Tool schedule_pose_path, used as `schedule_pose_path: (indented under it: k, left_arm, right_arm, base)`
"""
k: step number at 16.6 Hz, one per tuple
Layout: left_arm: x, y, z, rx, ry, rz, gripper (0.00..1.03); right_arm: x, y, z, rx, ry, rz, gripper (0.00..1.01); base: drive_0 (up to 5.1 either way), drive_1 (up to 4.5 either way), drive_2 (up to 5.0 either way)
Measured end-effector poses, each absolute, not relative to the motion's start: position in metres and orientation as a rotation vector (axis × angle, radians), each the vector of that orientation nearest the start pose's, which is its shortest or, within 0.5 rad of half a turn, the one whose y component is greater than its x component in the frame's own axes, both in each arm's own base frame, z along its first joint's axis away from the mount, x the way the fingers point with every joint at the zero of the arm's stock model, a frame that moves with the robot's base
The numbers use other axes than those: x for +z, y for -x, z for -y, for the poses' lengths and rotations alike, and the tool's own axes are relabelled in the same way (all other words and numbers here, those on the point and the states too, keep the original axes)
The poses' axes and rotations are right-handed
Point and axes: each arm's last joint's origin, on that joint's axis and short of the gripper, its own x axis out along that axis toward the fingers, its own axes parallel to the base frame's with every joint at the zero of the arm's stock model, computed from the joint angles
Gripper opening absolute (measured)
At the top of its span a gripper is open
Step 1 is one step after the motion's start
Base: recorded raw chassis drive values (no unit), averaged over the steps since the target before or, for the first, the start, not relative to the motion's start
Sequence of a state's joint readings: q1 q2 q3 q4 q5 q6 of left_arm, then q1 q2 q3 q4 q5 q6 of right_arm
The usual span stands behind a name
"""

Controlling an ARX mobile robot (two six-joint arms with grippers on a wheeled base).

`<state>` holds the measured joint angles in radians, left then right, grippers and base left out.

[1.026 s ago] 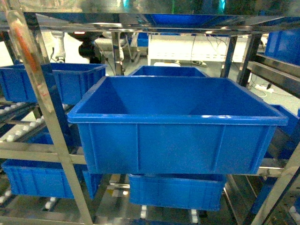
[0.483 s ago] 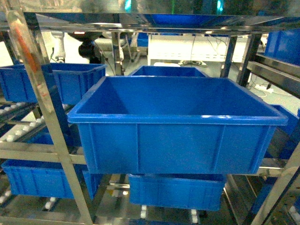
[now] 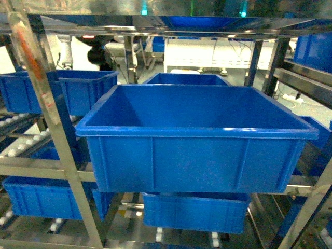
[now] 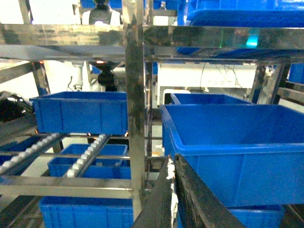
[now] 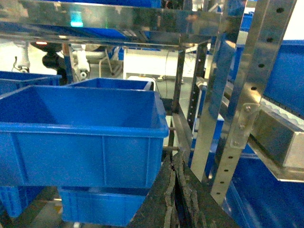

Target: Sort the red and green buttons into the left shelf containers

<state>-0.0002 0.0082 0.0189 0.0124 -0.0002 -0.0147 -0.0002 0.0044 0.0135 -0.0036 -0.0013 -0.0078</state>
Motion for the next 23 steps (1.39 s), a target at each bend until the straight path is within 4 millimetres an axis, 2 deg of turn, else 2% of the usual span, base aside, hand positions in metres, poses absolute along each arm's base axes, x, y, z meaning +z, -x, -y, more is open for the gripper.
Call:
schedule_pose_path:
  k: [6,7,13,16,18,19,23]
  left_arm:
    - [0.1676,-0.0972,0.0,0.0,0.014,0.004,0.02]
    - [0.1676,-0.0972,0.0,0.0,0.015,0.004,0.08]
    - [0.1676,-0.0972,0.0,0.0,0.015,0.004,0.62]
    - [0.1676,-0.0972,0.0,0.0,0.014,0.004,0.71]
    - [0.1676,-0.0972,0.0,0.0,0.014,0.004,0.97]
    - [0.1676,-0.0972,0.0,0.0,0.014,0.004,0.98]
    - [0.1676,-0.0972,0.0,0.0,0.014,0.004,0.98]
  right_arm:
    - [0.1675,-0.0971,0.0,0.001,0.008,0.006,0.02]
    - [0.1674,-0.0971,0.0,0.001,0.008,0.006,0.13]
    - [0.1674,-0.0971,0.0,0.001,0.008,0.006,0.67]
    - [0.1674,-0.0971,0.0,0.0,0.008,0.006,0.77]
    - [0.1675,-0.0971,0.0,0.001,0.008,0.006,1.0]
    - [0.1675,-0.0971,0.0,0.001,0.008,0.006,0.97]
    - [0.1674,-0.0971,0.0,0.001,0.008,0.006,0.98]
  base:
    - [0.0,0.0,0.0]
    - [0.0,0.0,0.0]
    - [0.0,0.0,0.0]
    - [0.0,0.0,0.0]
    - [0.0,0.0,0.0]
    - [0.0,0.0,0.0]
    - [0.0,0.0,0.0]
